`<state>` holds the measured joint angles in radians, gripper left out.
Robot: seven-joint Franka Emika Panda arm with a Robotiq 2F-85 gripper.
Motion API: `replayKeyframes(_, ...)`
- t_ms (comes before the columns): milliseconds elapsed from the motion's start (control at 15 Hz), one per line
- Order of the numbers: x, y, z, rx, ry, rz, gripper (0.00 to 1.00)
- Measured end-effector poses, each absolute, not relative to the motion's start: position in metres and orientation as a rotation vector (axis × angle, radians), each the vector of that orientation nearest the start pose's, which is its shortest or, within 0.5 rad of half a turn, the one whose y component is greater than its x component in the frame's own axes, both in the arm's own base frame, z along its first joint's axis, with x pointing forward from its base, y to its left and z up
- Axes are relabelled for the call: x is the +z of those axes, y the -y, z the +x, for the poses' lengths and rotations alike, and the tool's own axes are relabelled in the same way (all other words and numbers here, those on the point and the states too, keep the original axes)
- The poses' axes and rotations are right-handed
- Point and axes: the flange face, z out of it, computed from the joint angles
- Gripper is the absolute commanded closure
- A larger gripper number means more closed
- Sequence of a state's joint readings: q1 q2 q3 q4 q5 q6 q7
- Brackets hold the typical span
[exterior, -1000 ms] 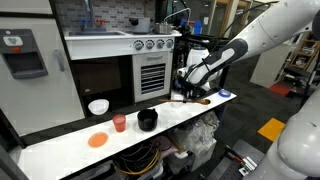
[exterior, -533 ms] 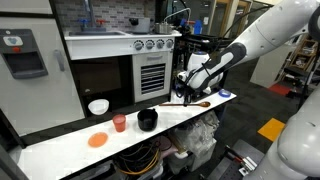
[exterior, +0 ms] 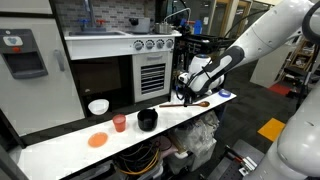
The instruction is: Take the white mug and pour its contents into the black bowl, then use the wooden spoon to stir the contents in the black bowl
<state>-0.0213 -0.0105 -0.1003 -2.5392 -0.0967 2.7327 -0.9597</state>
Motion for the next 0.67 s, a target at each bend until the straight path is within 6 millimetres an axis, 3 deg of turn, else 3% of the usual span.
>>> replayKeyframes(667, 0.263, 0.072, 0.483, -0.309, 1.475, -2.915, 0.97)
